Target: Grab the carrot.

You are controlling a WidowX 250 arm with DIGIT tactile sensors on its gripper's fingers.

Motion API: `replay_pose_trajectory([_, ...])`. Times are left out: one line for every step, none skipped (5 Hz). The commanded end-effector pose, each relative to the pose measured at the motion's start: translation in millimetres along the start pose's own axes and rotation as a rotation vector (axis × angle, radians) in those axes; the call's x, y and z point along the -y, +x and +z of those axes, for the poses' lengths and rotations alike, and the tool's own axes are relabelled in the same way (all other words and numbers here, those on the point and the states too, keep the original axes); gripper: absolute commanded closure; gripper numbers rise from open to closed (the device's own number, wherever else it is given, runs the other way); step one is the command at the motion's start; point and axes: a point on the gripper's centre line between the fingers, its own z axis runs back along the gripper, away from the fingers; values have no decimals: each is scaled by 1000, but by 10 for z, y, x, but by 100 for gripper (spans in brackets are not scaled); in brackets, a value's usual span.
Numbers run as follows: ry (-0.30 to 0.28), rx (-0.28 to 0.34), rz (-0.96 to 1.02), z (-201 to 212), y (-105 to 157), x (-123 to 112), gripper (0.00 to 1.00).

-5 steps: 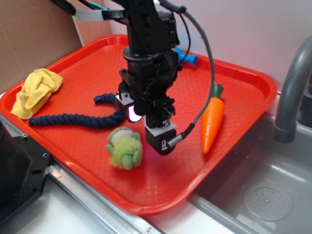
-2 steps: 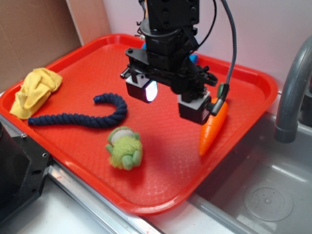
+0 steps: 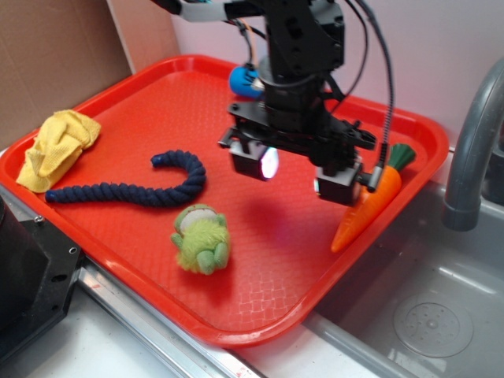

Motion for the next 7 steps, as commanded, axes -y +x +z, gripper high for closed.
replay_pose_trajectory([-92,92,-206,92,165,258,0])
replay_pose_trajectory([-145,144,-250,260,174,159,0])
replay_pose_trajectory([-77,191,-126,429,195,73,0])
replay_pose_trajectory([-146,228,-50,444,299,60,0])
replay_pose_trajectory([-155,231,-41,349,416,183,0])
replay_pose_trajectory([-160,217,2,343,477,226,0])
replay_pose_trajectory([-160,217,2,343,477,226,0])
